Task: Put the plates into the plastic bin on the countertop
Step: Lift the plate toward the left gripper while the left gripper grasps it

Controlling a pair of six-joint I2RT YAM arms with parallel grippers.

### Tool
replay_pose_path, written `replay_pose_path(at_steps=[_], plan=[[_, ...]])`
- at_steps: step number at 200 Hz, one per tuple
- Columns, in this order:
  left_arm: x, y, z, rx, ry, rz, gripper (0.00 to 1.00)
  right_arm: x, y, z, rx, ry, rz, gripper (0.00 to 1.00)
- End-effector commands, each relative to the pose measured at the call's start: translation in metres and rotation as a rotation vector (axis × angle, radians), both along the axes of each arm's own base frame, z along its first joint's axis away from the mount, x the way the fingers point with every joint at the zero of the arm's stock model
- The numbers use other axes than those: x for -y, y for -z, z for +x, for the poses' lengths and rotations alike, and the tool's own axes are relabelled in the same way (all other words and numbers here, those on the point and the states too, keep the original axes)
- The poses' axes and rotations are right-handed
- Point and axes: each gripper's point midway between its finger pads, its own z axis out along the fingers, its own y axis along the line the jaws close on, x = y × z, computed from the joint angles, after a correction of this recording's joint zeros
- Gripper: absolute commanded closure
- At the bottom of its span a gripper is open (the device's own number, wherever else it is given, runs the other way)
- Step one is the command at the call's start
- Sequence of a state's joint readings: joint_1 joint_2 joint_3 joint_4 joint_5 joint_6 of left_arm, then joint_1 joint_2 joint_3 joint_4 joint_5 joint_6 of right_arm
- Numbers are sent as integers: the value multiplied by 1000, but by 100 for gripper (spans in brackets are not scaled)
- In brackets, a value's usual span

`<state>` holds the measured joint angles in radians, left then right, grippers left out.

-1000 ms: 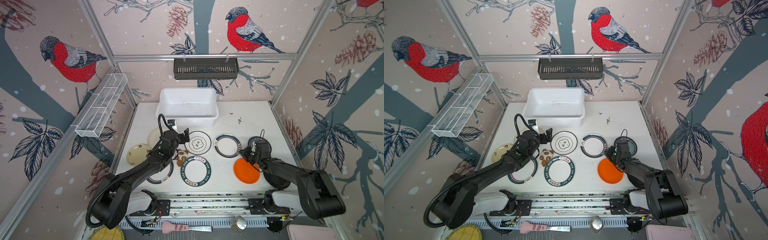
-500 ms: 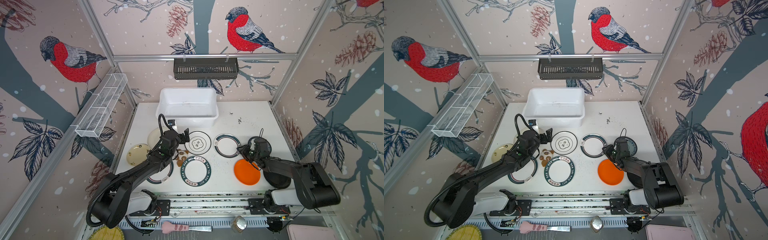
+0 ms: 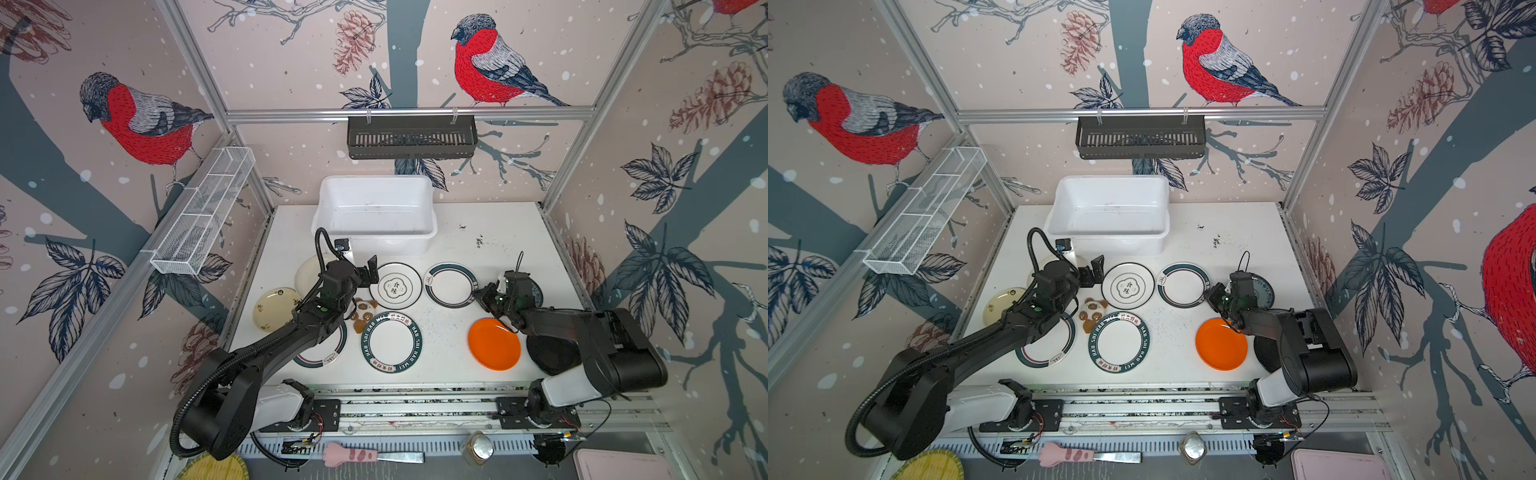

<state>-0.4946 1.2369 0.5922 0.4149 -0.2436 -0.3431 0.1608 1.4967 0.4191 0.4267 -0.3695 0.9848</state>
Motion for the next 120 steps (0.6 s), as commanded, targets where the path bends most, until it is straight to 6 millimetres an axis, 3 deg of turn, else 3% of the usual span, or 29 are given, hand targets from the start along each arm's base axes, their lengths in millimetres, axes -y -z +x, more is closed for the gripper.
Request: replay_pose_path(at_steps=[1,59,73,120], plan=[[2,-9,1,23,-2,-13,2,17,16,-13,-74,60,-82,99],[21,-17,0,42,61,-24,2,30,-32,-8,43,131,-105,100],[28,-20,0,44,87,-50,2,32,-52,-7,94,141,-102,100],[90,-48,-10,30,330,-148,2,34,-109,-12,272,187,-17,100]])
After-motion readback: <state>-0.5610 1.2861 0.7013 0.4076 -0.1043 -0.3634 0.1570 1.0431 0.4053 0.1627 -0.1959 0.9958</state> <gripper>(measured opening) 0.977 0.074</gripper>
